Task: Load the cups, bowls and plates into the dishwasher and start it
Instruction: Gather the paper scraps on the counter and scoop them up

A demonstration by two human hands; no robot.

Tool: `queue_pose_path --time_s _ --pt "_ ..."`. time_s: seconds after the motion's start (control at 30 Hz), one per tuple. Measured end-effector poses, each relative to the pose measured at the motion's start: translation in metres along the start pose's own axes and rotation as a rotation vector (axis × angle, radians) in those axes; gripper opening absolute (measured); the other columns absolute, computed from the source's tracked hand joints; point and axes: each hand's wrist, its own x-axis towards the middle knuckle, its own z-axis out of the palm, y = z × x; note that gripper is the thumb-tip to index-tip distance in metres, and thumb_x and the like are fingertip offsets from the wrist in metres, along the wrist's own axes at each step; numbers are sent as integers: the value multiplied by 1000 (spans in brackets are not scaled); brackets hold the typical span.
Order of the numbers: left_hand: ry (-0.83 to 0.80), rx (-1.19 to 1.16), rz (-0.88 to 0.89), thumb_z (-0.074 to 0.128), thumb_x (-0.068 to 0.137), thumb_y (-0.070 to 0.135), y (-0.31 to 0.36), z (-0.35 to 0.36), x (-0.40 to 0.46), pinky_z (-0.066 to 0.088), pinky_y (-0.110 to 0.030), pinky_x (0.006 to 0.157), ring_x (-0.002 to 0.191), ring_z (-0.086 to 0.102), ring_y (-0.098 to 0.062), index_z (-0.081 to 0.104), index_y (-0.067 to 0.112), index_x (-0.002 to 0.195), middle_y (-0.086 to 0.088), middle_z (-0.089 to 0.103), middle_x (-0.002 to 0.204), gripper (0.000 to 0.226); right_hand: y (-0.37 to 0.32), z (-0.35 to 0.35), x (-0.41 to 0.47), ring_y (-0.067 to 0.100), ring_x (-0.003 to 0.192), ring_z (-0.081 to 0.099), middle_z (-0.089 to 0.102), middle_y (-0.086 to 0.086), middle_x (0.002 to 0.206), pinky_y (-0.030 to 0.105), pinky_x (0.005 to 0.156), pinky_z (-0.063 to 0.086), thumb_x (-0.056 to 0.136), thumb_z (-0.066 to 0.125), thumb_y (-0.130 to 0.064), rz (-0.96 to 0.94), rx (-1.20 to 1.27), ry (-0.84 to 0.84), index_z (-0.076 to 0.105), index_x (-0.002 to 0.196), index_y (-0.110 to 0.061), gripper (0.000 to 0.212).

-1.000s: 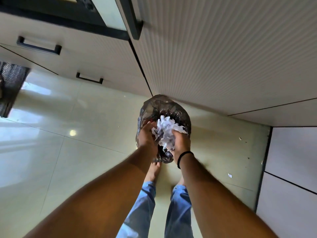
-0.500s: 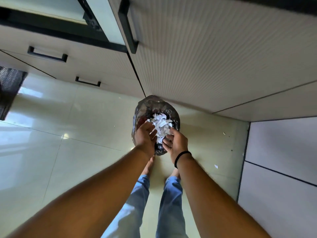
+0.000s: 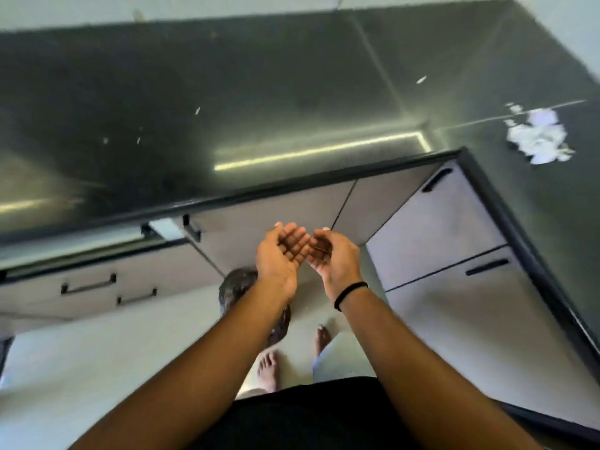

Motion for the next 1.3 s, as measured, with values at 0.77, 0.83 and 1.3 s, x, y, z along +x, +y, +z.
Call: queue_pose_path --time_s 0.77,0.83,1.3 --pt "-541 799 215 47 102 -1 -153 410 35 58 -37 89 97 72 -29 73 3 103 -18 76 101 26 -354 -220 116 5 71 61 66 -7 74 14 65 47 94 66 -17 -774 -459 474 69 81 -18 14" --pt "-515 869 280 50 101 0 -162 423 49 57 -30 83 95 70 -21 73 11 99 -10 75 100 25 -357 -237 130 11 82 62 64 -7 85 26 76 52 90 70 -16 -846 -497 595 69 84 -20 8" --pt "-726 1685 713 64 96 35 -153 507 186 11 -47 126 156 8 -22 17 15 161 -9 11 168 82 -363 -289 191 26 147 -33 -33 5 161 42 123 -4 62 75 -75 -576 -1143 581 -25 151 -40 138"
